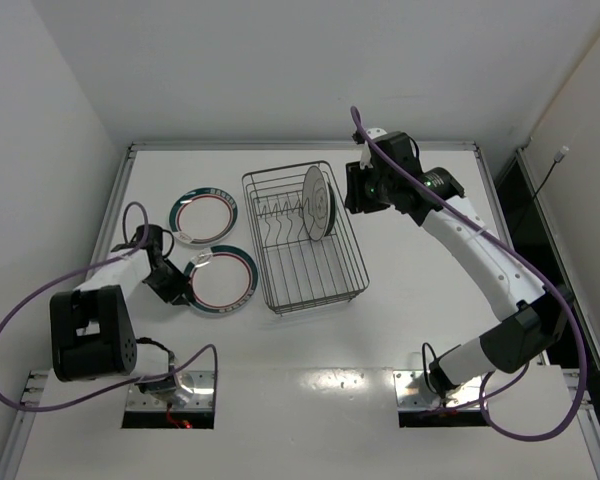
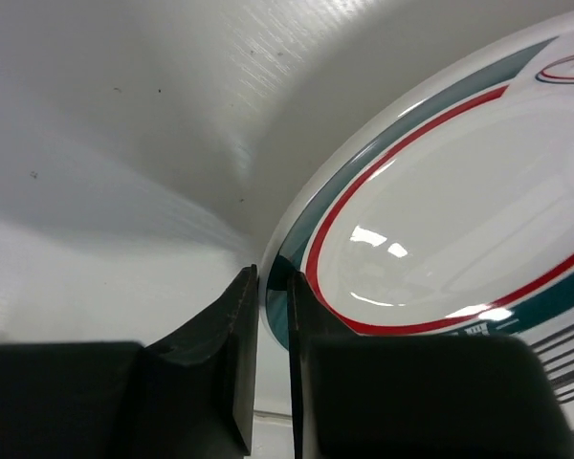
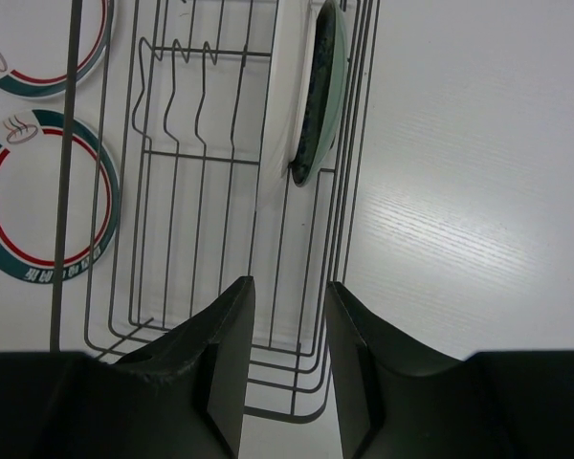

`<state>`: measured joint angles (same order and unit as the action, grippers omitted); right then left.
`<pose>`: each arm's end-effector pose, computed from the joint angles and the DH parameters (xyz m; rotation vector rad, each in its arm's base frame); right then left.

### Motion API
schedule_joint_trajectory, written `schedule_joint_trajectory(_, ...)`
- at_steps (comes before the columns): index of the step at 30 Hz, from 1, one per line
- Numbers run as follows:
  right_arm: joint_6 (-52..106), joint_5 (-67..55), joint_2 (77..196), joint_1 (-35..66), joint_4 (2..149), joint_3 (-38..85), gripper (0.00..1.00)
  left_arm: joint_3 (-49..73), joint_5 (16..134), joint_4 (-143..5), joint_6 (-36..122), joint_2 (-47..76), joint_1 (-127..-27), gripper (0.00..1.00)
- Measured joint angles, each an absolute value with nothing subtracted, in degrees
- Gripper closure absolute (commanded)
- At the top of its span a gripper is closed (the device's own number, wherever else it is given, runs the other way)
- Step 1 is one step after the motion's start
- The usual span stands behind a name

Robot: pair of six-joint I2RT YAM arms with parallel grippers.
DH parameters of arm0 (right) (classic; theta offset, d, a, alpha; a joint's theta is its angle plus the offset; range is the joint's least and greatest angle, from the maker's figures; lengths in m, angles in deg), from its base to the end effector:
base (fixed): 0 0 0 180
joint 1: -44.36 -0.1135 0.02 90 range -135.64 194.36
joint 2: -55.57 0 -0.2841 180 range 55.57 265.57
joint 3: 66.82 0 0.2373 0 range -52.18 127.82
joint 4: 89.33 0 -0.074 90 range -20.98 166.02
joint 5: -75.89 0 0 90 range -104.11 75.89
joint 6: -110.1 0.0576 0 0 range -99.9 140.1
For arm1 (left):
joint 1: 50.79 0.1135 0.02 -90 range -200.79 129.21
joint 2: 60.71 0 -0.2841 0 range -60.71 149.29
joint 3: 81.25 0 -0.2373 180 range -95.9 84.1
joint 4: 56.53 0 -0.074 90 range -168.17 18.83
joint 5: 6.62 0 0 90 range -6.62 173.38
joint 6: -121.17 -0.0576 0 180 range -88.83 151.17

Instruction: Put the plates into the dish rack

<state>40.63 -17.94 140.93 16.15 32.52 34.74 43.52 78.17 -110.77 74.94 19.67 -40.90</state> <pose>0.2862 0.1491 0.3750 -0.1213 2.3246 0.3572 0.2093 0.0312 0.1636 -1.3354 2.6682 -0.2106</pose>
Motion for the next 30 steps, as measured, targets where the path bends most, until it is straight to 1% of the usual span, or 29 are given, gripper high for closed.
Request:
schedule_joint_trajectory(4, 40.7, -17.9, 141.0, 16.2, 32.2, 34.8, 0.68, 41.8, 78.8, -112.9, 74.6, 15.8, -40.9, 1.00)
schedule_joint_trajectory(11, 40.7, -17.0, 142.0, 16.2, 32.1, 35.3, 0.68, 34.2, 79.2, -115.1, 74.1, 10.2, -40.9, 1.00)
schedule_joint_trajectory(25, 41.1, -16.2, 142.4, 16.2, 32.1, 35.3, 0.68, 29.2, 73.8, -116.1, 74.3, 8.6, -40.9, 1.00)
schedule_joint_trajectory(28, 41.4, -13.5, 142.4, 16.6, 32.4, 35.3, 0.68, 27.5, 73.2, -116.5, 74.2, 8.2, -41.2, 1.00)
schedule_joint_trajectory(30, 41.9, -9.5, 142.4, 17.1, 33.6, 35.1, 0.68, 25.2, 73.2, -117.3, 74.0, 8.2, -41.4, 1.00)
